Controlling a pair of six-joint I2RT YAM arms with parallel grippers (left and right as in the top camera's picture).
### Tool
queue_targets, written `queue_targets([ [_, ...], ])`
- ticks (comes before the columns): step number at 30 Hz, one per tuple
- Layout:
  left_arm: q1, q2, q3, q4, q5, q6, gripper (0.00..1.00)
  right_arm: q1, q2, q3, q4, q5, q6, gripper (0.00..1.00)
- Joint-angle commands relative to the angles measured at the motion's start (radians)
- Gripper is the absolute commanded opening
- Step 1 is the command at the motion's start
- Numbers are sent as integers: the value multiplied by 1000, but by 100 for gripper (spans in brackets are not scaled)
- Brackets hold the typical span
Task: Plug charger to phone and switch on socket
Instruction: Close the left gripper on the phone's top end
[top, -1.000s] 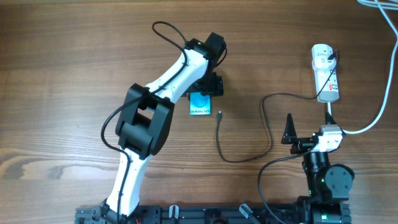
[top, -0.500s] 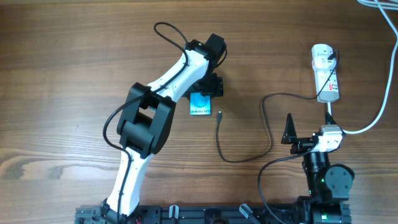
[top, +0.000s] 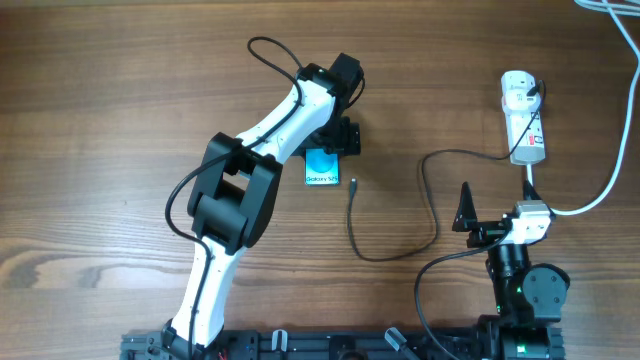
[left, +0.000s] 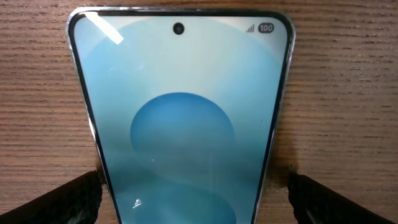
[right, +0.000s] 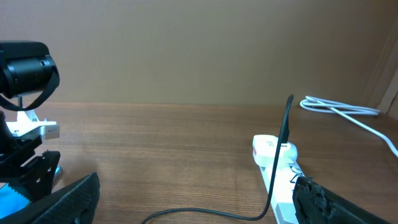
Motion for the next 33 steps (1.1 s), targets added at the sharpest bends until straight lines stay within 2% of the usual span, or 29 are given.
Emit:
queue_targets([
  [1,12,21,12,3,11,34,100,-2,-5,-1,3,16,-12,100],
  [11,43,21,10,-3,16,34,100,-2,-5,-1,3,16,-12,100],
  [33,23,21,-8,4,16,40,100,-2,-5,-1,3,16,-12,100],
])
